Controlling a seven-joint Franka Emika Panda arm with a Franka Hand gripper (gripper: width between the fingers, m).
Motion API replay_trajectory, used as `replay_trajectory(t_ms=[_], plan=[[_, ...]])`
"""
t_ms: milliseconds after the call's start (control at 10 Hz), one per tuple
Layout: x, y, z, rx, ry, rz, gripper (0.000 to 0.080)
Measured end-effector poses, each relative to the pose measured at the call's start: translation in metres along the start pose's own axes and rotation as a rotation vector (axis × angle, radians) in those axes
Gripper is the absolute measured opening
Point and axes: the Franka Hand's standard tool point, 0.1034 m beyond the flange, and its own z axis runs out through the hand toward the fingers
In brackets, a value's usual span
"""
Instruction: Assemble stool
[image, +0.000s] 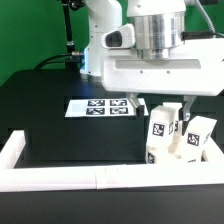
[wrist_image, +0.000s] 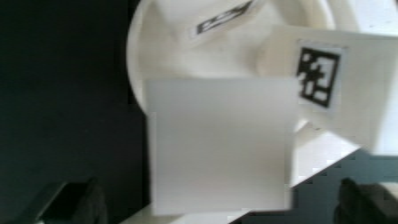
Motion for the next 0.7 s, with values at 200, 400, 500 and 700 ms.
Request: replay_trajectory(t_ms=[200,400,500,700], plan=[[-0.0006,0.0006,0.0052,-0.003,0.008,0.012,0.0649],[-0.0044,-0.0021,0.008,-0.005,0.005,0.011,0.0649],[-0.0036,-0.0011,0.0078,-0.005,0.005,0.013,0.0558],[-0.0034,-0.0009,0.0078,-0.005,0.005,0.039,0.0421]])
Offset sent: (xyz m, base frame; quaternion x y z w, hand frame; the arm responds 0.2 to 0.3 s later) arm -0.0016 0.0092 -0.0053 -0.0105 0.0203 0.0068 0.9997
